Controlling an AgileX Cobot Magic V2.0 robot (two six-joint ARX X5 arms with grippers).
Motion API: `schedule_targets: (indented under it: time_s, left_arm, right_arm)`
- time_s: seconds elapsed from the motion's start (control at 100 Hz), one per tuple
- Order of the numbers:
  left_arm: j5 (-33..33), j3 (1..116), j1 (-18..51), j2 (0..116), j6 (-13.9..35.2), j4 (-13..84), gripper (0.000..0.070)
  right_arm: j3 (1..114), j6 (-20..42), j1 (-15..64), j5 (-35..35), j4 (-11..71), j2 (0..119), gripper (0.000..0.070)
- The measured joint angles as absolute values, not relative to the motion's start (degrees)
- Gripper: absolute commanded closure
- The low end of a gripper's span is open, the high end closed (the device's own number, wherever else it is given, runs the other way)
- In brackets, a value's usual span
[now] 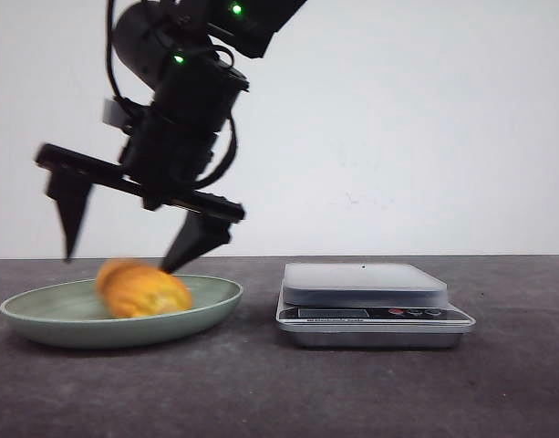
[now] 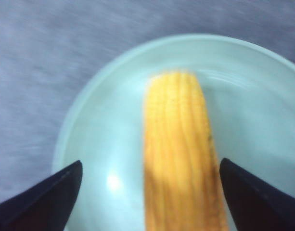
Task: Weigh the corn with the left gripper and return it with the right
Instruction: 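Release the corn onto the plate and raise the right gripper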
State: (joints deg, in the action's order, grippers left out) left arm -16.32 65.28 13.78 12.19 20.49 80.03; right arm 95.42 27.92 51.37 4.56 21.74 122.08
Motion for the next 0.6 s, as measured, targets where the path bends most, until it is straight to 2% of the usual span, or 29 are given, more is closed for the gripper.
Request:
schedule_targets:
  time_s: [0.1,0.24,0.6]
  left_arm:
    - [-16.3,65.3,13.8,12.2,20.4,80.3,0.0226]
    - [-16.3,65.3,13.8,12.2,20.3,80.6,0.0226]
    - [-16.3,65.3,13.8,12.2,20.3,80.5,0.0226]
  right_arm:
    - [95.4,28.3,51.3,4.4,22.2,121.4,0.0111]
    - [95.4,26.1,49.3,2.2,27.4,118.0,0.0112]
    - [95.4,15.8,33.8,0.1,40.8,94.8,0.0115]
